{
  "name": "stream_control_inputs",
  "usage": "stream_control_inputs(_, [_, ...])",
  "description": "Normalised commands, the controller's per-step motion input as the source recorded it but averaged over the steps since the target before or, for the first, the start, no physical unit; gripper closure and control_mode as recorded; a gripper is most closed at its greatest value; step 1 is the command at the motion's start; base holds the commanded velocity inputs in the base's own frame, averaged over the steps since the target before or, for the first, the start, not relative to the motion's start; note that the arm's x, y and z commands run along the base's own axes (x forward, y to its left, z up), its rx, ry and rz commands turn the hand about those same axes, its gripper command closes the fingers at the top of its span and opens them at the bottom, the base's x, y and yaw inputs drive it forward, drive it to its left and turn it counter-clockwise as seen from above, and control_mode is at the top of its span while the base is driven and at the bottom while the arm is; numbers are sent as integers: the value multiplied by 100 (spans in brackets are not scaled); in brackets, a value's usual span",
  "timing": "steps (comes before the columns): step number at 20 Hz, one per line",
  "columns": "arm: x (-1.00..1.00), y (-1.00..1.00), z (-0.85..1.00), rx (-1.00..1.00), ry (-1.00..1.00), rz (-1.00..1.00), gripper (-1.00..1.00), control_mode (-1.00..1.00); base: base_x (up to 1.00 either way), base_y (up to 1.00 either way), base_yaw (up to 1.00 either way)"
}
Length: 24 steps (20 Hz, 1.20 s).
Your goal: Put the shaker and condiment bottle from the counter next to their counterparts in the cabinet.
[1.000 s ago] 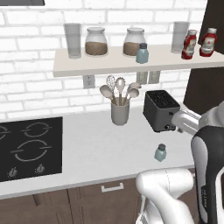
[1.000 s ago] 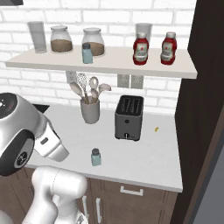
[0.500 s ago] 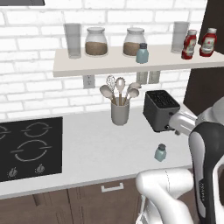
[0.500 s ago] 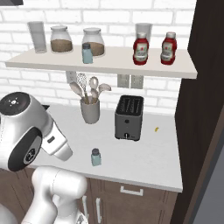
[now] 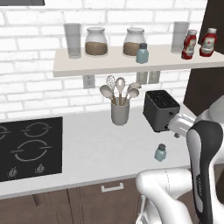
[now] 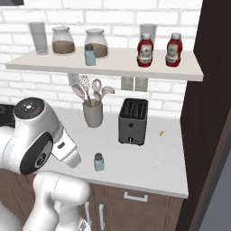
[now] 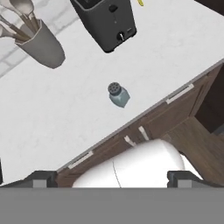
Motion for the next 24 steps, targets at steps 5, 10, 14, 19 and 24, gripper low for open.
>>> stream_control_inputs(5, [23, -13, -22, 0, 0, 0, -100, -100, 0, 0, 0])
stream_control_inputs(10, [22, -12, -22, 0, 0, 0, -100, -100, 0, 0, 0])
stream_control_inputs(14, [22, -13, -23, 0, 0, 0, -100, -100, 0, 0, 0])
stream_control_inputs(19, [26, -17, -25, 0, 0, 0, -100, -100, 0, 0, 0])
stream_control_inputs(24, [24, -6, -27, 0, 0, 0, -100, -100, 0, 0, 0])
